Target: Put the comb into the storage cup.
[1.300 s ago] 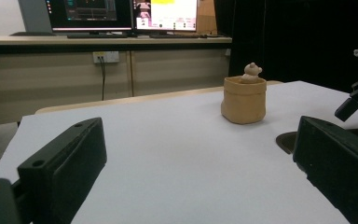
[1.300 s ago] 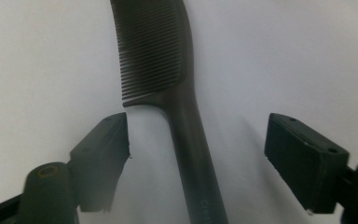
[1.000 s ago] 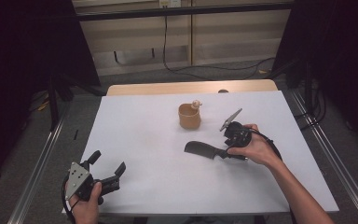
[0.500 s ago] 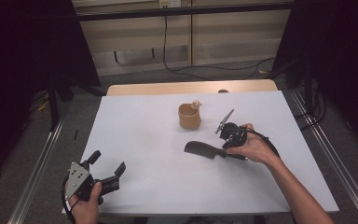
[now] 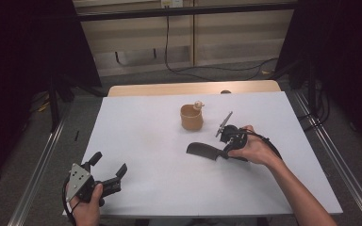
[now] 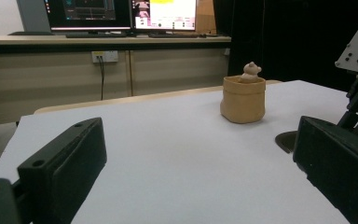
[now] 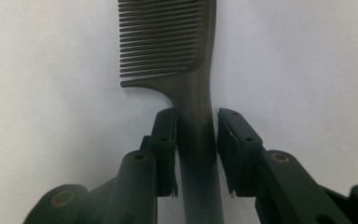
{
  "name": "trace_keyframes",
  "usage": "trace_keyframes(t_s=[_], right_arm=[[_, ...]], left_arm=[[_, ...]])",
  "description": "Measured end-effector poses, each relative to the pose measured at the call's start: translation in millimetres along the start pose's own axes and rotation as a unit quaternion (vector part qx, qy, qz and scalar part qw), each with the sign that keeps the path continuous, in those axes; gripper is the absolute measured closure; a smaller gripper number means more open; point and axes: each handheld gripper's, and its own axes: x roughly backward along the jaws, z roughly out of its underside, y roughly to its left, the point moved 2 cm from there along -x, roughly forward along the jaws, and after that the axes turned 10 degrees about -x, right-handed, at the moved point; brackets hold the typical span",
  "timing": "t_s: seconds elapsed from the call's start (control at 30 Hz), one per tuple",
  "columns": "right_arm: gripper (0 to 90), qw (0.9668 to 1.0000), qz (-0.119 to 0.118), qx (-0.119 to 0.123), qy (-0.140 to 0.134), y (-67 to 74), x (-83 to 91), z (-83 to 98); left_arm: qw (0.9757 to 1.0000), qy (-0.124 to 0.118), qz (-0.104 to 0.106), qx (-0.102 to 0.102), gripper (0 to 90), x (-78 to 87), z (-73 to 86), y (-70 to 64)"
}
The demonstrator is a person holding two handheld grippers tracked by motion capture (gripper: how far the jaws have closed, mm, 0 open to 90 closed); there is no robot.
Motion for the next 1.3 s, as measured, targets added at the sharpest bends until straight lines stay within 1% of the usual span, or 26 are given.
trace_keyframes(t_s=[0.13, 0.23, 0.3, 0.47, 0.5, 0.57, 0.67, 0.77, 0.83, 0.87, 1.07, 1.2, 1.3], right_arm=[[70.2, 1.0000, -0.001, 0.001, 0.000, 0.2, -0.2, 0.1], [71.4, 1.0000, -0.003, 0.001, 0.002, 0.0, -0.2, -0.3], [72.3, 1.0000, -0.003, 0.005, 0.004, 0.1, -0.3, -0.9], [72.6, 0.9999, -0.002, 0.012, 0.006, -0.2, -0.3, -1.3], [72.7, 0.9999, -0.006, 0.009, 0.005, -0.2, -0.4, -1.3], [72.7, 0.9999, -0.004, 0.012, 0.007, -0.4, -0.2, -1.4], [72.8, 0.9999, -0.005, 0.010, 0.008, -0.2, -0.1, -1.7], [72.8, 0.9999, -0.012, 0.005, 0.006, -1.6, 0.0, -1.5], [72.8, 0.9999, -0.013, 0.007, 0.006, -2.4, 0.0, -1.3], [72.8, 0.9999, -0.013, 0.003, 0.004, -2.4, 0.0, -1.3], [72.8, 0.9999, -0.015, 0.003, 0.001, -2.3, 0.7, -0.5], [72.9, 0.9998, -0.021, 0.002, -0.003, -1.2, 2.3, 1.7], [72.9, 0.9998, -0.020, 0.001, -0.011, -1.7, 3.5, 3.3]], left_arm=[[1.0000, 0.001, 0.001, 0.003, 2.8, -0.5, 0.5, -0.1], [1.0000, 0.002, 0.001, 0.000, 2.8, -0.4, 0.3, -0.4], [1.0000, 0.003, 0.001, -0.001, 2.8, -0.4, 0.4, -0.5], [1.0000, 0.003, 0.002, 0.003, 2.8, -0.7, 0.6, -0.6], [1.0000, 0.003, 0.002, 0.002, 2.8, -0.7, 0.6, -0.7], [1.0000, 0.003, 0.002, 0.002, 2.8, -0.7, 0.6, -0.7], [1.0000, 0.003, 0.002, 0.002, 2.8, -0.8, 0.6, -0.5], [1.0000, 0.003, 0.002, 0.003, 2.8, -0.8, 0.8, -0.1], [1.0000, 0.002, 0.001, 0.004, 2.8, -0.9, 1.1, 0.1], [1.0000, 0.002, 0.001, 0.004, 2.8, -1.0, 1.1, 0.1], [1.0000, 0.002, 0.002, 0.003, 2.8, -0.8, 1.0, -0.1], [1.0000, 0.003, 0.001, 0.004, 2.8, -0.8, 1.3, 0.2], [1.0000, 0.003, 0.002, 0.004, 2.8, -1.0, 0.9, -0.2]])
